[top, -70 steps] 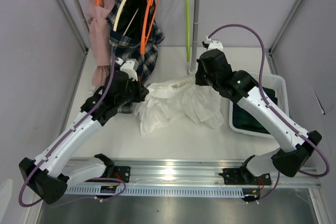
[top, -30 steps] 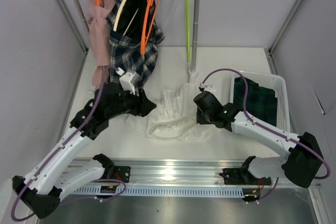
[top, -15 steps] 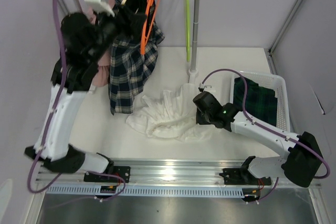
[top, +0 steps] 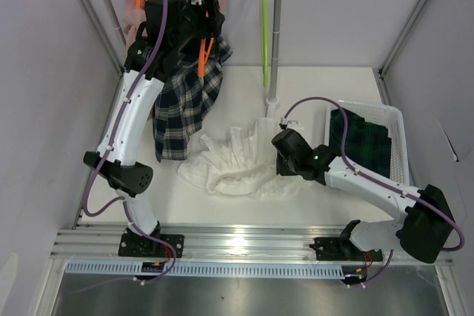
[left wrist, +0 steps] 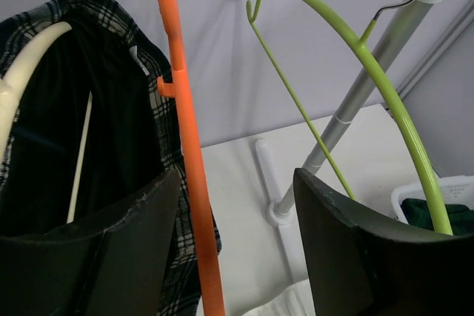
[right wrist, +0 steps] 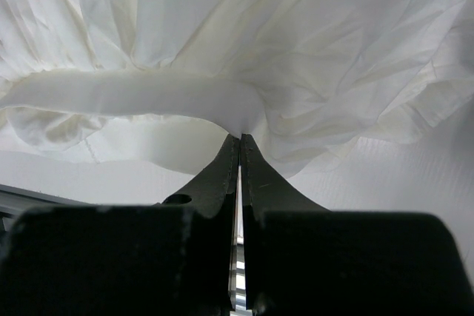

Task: Place the skirt on the hanger

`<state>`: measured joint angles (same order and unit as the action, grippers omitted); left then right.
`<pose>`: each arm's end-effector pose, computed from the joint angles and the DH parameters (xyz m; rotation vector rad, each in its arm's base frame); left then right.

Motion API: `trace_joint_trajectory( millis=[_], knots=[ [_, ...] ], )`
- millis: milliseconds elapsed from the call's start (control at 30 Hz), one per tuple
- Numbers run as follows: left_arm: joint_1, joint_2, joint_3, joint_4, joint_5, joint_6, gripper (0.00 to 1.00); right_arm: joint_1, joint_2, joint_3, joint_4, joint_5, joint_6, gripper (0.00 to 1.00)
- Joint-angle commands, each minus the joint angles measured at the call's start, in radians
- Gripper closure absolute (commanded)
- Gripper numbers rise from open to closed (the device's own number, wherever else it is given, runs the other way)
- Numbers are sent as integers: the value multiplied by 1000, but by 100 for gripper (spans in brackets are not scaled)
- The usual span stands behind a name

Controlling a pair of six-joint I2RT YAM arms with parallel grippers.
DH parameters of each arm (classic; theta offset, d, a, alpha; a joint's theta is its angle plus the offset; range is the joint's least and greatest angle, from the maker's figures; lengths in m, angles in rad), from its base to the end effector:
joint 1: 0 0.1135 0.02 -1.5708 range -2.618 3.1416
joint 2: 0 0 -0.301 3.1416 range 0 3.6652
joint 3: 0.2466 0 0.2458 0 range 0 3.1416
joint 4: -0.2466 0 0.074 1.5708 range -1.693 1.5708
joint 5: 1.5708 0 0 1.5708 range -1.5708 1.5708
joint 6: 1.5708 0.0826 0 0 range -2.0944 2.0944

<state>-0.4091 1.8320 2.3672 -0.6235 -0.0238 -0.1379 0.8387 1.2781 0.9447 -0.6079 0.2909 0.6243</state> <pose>0.3936 -0.1685 0.5637 0.2082 1.6611 -0.3947 0.1969 0.1836 0.2566 -0.1473 2.4712 0.2682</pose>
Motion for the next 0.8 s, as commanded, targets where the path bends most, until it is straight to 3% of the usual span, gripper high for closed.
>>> trace_joint_trajectory(
  millis=[0,767],
  knots=[
    [9,-20,49,28,-33,46,32,0,0,35,26,17,-11,100],
    [10,53,-5,61,-39,32,37,-15,-22,26,23,8,-24,100]
  ],
)
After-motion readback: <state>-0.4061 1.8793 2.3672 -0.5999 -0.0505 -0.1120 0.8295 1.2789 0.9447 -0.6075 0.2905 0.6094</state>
